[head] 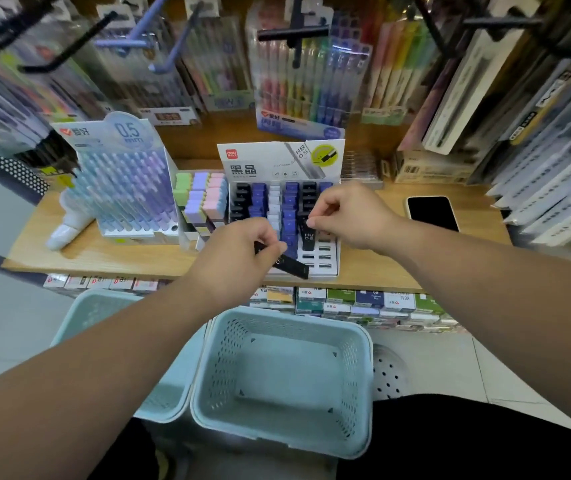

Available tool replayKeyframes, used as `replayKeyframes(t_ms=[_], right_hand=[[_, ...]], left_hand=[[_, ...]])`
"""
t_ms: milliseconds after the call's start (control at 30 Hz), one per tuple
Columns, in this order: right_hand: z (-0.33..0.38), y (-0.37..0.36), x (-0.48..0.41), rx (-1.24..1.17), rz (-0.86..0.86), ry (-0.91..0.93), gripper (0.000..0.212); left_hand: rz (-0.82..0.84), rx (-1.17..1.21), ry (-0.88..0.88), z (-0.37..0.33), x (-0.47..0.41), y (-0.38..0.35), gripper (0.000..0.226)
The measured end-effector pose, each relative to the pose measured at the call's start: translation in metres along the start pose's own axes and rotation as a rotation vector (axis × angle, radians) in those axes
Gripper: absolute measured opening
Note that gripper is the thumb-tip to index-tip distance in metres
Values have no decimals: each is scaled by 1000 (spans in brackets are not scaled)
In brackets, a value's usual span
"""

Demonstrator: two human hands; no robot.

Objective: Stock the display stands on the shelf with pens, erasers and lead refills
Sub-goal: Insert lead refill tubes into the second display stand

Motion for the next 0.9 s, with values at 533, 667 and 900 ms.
replayKeyframes(t_ms=[533, 667, 900], right_hand=[[-18, -2, -2, -238, -110, -120, 10], [-19, 4, 3, -260, -108, -126, 11], [-28, 8, 7, -263, -134, -137, 21]], left_hand=[[-130, -442, -391, -33, -36, -7, 16], [-115, -480, -545, -32, -37, -19, 13], [-101, -463, -607, -32, -44, -25, 15]])
Point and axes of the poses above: each hand's wrist, its own x-axis away from the middle knuckle, its own y-axis out of the back of the hand, z = x × y, the point moved 5 cm from there along -x, towards the middle knuckle, and after that the axes turned 10 degrees about -x, right-handed, at the moved point
